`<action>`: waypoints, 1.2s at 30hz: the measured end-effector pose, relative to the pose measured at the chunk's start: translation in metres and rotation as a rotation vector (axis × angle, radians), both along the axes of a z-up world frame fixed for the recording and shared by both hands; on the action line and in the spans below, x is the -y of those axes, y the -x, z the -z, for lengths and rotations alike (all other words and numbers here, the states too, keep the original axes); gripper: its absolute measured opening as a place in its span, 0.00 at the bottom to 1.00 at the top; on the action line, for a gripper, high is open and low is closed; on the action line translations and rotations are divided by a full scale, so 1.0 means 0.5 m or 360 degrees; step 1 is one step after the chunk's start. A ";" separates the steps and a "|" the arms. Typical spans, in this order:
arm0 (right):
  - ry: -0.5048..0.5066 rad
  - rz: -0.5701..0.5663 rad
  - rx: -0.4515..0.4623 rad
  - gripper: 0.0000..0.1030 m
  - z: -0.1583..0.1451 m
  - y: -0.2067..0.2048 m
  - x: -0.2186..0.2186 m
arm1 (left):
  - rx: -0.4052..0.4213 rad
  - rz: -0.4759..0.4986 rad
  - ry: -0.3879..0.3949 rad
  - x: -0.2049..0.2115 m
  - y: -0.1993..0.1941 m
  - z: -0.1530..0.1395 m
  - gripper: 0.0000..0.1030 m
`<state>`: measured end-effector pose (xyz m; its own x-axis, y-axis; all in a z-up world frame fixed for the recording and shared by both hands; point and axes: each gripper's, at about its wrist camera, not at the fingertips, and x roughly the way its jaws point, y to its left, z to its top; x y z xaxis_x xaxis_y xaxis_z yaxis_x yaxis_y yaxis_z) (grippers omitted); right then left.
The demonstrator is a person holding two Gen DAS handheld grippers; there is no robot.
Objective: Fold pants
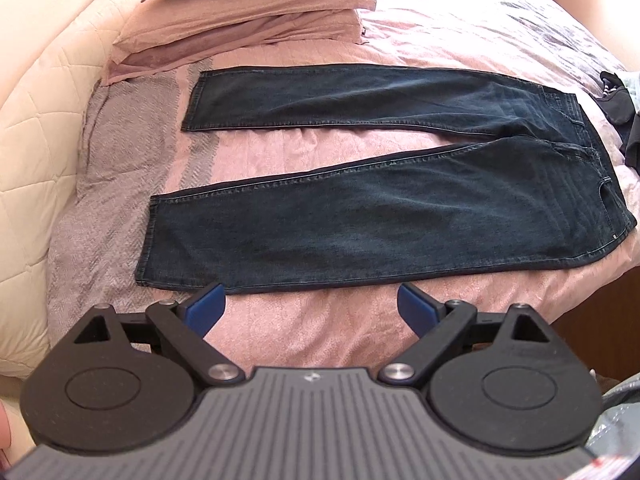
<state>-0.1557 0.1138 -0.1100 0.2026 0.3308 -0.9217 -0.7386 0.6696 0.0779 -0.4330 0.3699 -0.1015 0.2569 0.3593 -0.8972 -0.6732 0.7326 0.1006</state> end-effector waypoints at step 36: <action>-0.0055 -0.0705 0.0295 0.58 0.338 -0.887 -0.494 | -0.0066 0.0986 -0.0145 -0.583 -0.858 0.443 0.50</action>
<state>0.2877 0.3611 -0.2789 0.1952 0.4523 -0.8702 -0.9558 0.2866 -0.0655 -0.0041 0.6616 -0.3228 0.4074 0.2303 -0.8837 -0.1206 0.9728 0.1979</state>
